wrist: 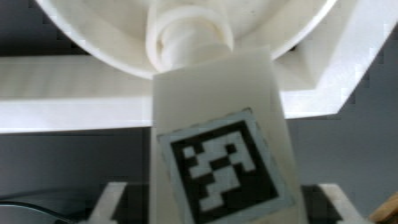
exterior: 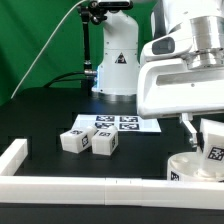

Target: Assemble stool

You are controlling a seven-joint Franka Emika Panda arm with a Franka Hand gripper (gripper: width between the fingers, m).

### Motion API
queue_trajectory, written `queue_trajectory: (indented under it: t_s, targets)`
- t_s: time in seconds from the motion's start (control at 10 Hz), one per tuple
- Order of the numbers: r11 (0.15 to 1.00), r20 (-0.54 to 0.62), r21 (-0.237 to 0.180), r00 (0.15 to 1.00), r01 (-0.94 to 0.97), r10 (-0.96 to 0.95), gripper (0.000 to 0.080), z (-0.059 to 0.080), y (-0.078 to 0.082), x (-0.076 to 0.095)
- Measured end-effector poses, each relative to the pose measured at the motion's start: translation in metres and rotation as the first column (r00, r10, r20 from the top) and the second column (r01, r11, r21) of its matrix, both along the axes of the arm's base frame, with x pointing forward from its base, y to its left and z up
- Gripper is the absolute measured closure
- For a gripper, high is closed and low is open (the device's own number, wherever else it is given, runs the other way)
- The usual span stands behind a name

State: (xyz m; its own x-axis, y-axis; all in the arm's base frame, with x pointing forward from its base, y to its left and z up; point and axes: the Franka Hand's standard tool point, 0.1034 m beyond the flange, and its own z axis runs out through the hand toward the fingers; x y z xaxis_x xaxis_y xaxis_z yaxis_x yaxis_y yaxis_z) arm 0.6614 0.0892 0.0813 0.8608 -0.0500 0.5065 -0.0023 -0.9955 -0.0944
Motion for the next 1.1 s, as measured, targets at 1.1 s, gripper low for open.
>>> queue_trajectory:
  t_s: [1.1]
  targets:
    - [1.0, 0.117, -0.005, 0.993, 0.016, -0.016, 0.0475, -0.0005, 0.0035, -0.0046]
